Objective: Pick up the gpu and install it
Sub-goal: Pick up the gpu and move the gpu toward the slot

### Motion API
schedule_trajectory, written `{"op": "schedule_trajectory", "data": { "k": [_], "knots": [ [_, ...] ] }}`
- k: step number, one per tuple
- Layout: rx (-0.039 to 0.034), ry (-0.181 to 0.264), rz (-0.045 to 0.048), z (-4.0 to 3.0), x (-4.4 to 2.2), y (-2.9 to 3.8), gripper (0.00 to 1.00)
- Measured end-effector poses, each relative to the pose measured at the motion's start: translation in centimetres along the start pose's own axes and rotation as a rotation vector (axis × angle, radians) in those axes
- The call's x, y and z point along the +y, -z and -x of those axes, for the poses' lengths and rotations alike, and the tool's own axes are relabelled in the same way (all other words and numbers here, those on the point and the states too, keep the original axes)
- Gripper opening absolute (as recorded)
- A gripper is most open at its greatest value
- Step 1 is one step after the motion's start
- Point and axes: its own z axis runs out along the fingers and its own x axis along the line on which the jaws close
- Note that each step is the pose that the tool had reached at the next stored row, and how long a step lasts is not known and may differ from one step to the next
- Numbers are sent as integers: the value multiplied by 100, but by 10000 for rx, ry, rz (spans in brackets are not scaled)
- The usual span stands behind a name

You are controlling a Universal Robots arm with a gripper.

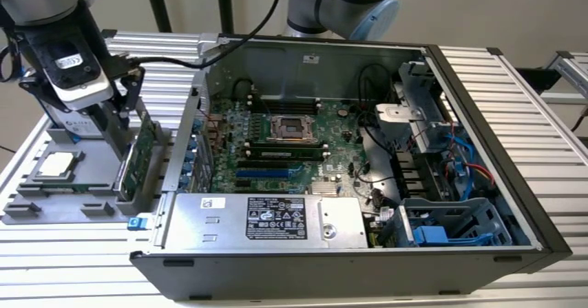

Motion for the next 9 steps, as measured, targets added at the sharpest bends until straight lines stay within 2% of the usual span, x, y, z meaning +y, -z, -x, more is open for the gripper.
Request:
{"op": "schedule_trajectory", "data": {
  "k": [9],
  "knots": [
    [8, 54, 1, 0, -3, -41, 100]
  ]
}}
